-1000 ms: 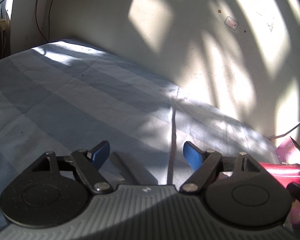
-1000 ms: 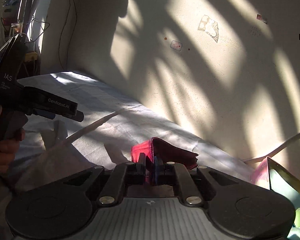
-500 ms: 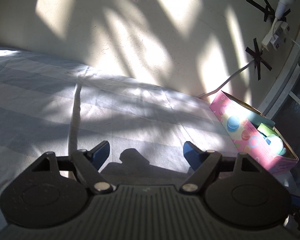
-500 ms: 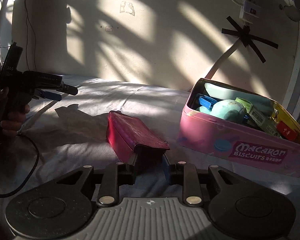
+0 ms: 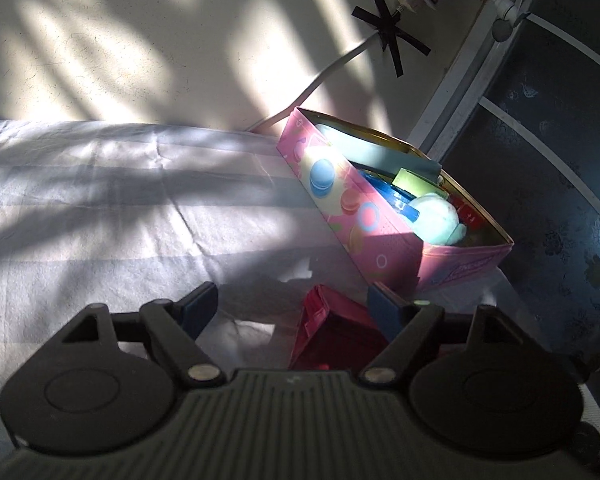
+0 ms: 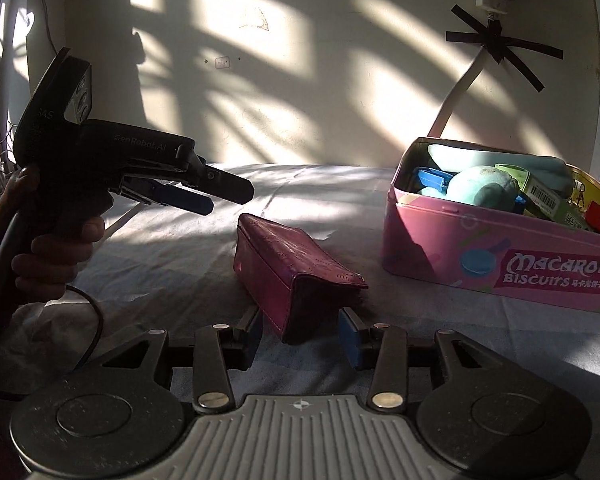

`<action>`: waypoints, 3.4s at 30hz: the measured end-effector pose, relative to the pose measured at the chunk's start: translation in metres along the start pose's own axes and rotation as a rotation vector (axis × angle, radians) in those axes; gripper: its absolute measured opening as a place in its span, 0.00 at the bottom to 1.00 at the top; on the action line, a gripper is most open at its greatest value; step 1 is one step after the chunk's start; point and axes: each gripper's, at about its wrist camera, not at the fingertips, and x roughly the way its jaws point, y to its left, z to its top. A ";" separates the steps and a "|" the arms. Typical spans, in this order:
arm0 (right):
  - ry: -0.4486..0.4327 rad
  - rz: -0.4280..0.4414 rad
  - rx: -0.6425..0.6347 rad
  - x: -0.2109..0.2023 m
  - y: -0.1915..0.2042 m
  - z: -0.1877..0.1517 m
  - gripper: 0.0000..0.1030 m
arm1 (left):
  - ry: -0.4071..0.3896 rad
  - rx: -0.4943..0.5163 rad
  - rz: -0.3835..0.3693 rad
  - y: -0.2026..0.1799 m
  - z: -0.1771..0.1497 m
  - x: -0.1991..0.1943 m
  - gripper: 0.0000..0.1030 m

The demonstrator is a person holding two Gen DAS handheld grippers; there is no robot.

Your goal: Organize objects

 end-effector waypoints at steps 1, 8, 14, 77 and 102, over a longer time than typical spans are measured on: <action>0.001 0.004 0.006 0.002 -0.001 0.001 0.36 | 0.016 0.003 -0.012 -0.004 0.000 0.005 0.80; 0.015 0.067 0.036 0.018 -0.005 0.007 0.28 | 0.123 -0.027 -0.087 -0.012 -0.011 0.031 0.59; -0.081 0.065 -0.040 0.002 0.003 0.023 0.12 | 0.038 0.022 -0.053 -0.039 0.011 0.001 0.54; -0.270 -0.250 0.292 -0.074 -0.101 0.010 0.51 | -0.145 0.316 0.408 -0.145 -0.011 0.013 0.86; -0.162 -0.159 0.220 -0.050 -0.034 0.006 0.73 | -0.114 0.232 0.519 -0.105 -0.048 -0.016 1.00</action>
